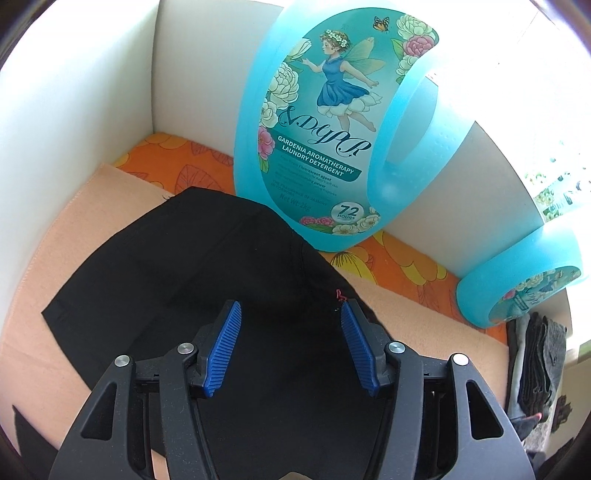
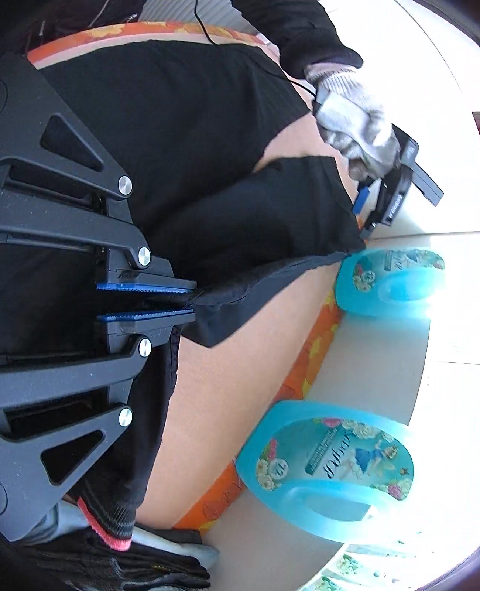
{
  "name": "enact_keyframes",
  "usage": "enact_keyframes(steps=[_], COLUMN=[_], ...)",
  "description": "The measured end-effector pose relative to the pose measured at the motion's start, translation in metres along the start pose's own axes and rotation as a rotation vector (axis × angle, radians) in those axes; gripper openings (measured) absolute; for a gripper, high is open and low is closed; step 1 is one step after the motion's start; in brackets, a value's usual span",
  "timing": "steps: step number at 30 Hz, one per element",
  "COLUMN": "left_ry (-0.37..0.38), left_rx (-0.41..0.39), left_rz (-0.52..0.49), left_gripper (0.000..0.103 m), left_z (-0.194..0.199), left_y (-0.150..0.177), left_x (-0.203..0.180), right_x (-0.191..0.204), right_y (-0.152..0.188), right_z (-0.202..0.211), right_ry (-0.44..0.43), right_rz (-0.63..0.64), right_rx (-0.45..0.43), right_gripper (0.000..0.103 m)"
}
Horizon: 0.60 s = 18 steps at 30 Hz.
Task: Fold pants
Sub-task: 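Grasp the trouser leg with the right tool while the left tool grasps the waistband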
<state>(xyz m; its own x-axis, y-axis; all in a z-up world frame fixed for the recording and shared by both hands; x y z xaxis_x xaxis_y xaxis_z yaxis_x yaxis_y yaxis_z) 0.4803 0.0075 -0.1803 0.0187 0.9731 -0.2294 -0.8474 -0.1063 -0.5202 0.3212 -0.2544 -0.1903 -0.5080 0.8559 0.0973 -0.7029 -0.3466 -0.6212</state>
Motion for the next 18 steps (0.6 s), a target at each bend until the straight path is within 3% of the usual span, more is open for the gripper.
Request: enact_keyframes(steps=[11,18], left_ry=[0.005,-0.001], left_rx=[-0.024,0.015], left_rz=[0.038,0.058], left_gripper=[0.057,0.057], left_z=[0.007,-0.012], left_y=[-0.01,-0.01], left_x=[-0.001,0.005], right_x=[0.017,0.031], right_y=[0.031,0.042], right_z=[-0.011,-0.002], right_ry=[-0.014,-0.028], right_rz=[0.03,0.047], right_rx=[0.06,0.055], right_gripper=[0.009,0.009])
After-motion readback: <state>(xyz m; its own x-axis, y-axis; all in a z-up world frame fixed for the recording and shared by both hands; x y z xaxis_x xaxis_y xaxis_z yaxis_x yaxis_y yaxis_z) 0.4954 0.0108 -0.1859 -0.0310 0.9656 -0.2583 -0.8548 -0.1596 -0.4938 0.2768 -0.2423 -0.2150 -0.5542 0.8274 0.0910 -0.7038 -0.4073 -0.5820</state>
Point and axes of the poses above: each gripper's, at about its wrist camera, not at the fingertips, and z roughly against the way its jaws point, x to its left, y to its underside, the point moved 8 cm from there along -z, roughly the way its jaws point, and after that the axes turned 14 degrees about -z, right-handed, at the moved point
